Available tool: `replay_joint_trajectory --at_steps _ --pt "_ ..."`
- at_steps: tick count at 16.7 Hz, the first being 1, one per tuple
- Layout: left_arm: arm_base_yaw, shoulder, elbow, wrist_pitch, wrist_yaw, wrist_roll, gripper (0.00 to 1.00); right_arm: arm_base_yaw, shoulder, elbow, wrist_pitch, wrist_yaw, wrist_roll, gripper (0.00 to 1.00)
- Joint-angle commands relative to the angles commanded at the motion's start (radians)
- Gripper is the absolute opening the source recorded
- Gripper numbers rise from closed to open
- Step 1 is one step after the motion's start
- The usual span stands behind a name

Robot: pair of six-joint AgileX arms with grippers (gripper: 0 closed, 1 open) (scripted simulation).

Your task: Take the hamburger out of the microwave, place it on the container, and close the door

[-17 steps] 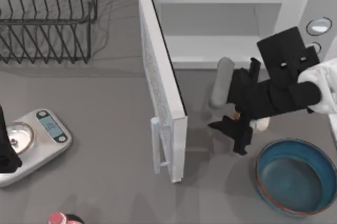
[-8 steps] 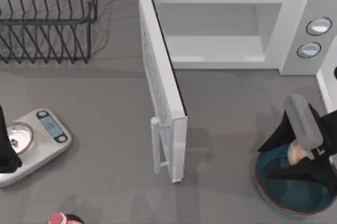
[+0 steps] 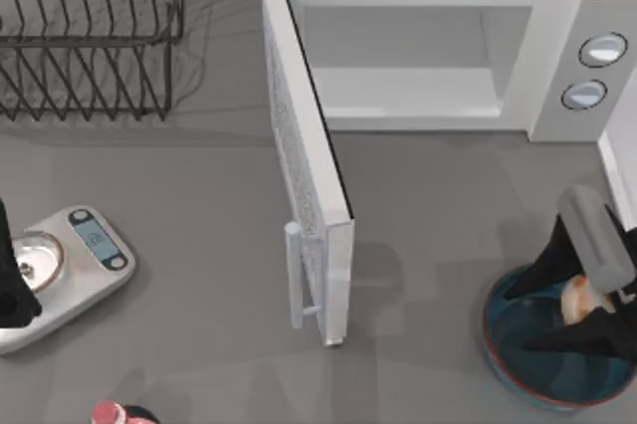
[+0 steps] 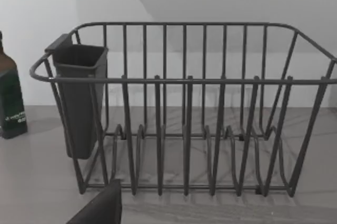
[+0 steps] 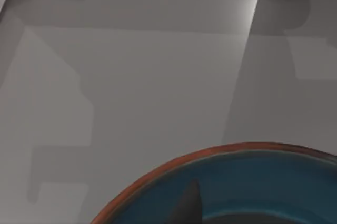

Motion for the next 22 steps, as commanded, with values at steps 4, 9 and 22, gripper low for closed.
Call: replay_joint_trajectory --at_steps 4,9,22 --pt "0.0 0.0 0.0 0.0 0.0 0.0 1.0 0.009 0.001 -0.006 0.033 -0.003 0.016 0.0" --pt "0.0 0.0 0.0 0.0 0.0 0.0 1.0 0.042 0.012 -0.031 0.15 -0.013 0.073 0.0" --pt "0.0 0.0 0.0 0.0 0.0 0.0 1.0 0.091 0.075 -0.107 0.314 -0.003 0.164 0.0"
